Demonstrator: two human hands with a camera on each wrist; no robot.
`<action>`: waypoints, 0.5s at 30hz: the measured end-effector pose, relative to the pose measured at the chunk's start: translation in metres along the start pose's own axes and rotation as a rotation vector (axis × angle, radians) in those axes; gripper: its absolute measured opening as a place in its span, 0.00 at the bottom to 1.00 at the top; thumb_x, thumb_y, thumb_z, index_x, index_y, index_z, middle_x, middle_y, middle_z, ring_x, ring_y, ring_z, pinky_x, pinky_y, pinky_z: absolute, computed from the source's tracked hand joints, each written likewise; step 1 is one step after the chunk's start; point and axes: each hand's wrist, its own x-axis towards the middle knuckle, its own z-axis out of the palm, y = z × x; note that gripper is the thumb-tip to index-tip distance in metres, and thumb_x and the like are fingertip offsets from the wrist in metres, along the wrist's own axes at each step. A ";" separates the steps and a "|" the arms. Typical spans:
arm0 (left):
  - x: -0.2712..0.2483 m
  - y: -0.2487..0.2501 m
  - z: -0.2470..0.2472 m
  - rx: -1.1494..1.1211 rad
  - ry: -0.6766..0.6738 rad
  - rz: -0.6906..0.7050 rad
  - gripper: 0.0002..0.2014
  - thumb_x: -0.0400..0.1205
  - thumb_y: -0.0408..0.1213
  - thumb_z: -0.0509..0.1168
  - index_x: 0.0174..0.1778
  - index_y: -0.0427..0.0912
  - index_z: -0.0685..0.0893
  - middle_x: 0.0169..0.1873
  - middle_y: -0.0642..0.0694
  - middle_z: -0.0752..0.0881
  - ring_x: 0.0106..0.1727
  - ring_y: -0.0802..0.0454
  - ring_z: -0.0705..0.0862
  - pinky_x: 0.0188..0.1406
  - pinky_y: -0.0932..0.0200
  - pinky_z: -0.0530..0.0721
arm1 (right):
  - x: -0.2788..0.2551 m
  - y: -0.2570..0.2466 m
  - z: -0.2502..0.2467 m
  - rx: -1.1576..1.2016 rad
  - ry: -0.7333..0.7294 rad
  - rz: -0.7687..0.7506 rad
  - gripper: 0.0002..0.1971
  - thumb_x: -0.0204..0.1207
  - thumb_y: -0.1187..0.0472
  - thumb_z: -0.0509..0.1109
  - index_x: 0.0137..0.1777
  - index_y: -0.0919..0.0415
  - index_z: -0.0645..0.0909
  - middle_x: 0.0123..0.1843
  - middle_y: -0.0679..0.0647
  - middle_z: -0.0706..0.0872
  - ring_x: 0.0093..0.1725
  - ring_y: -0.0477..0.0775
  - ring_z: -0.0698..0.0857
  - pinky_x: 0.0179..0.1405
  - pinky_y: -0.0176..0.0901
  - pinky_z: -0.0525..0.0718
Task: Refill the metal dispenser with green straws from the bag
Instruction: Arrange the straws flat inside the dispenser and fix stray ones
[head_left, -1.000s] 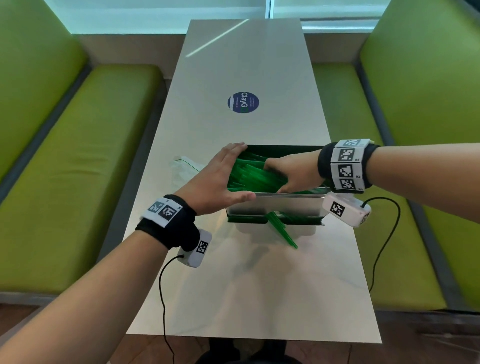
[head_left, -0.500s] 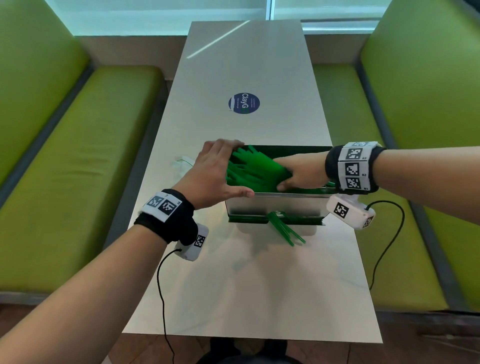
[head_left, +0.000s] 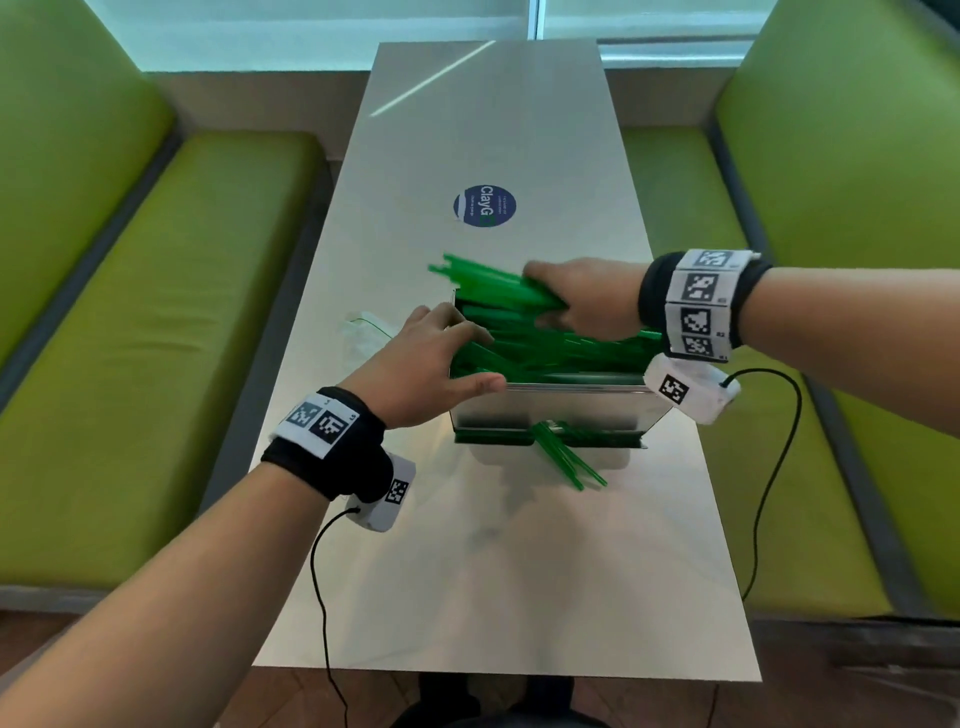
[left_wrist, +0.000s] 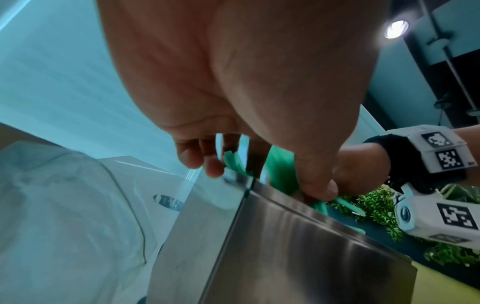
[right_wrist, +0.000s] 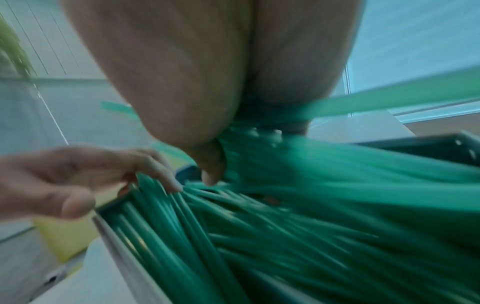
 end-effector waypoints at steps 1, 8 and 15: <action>0.003 -0.001 -0.002 0.008 -0.026 0.010 0.35 0.77 0.70 0.62 0.74 0.50 0.81 0.67 0.46 0.78 0.71 0.45 0.73 0.74 0.48 0.75 | 0.001 0.001 0.005 -0.080 -0.065 0.023 0.25 0.81 0.53 0.71 0.74 0.59 0.70 0.60 0.60 0.84 0.52 0.61 0.82 0.51 0.46 0.77; 0.013 0.009 -0.009 0.248 -0.176 0.037 0.34 0.85 0.67 0.48 0.72 0.45 0.80 0.63 0.40 0.80 0.64 0.40 0.81 0.67 0.44 0.80 | 0.006 0.004 0.010 -0.516 -0.162 0.064 0.26 0.76 0.40 0.72 0.59 0.63 0.83 0.51 0.58 0.86 0.46 0.60 0.86 0.41 0.48 0.84; 0.023 0.017 -0.025 0.379 -0.209 0.045 0.22 0.87 0.57 0.58 0.65 0.48 0.87 0.55 0.43 0.86 0.57 0.42 0.85 0.53 0.51 0.80 | 0.009 0.004 0.008 -0.495 -0.180 0.140 0.31 0.74 0.35 0.71 0.61 0.64 0.85 0.51 0.57 0.88 0.43 0.58 0.82 0.40 0.45 0.79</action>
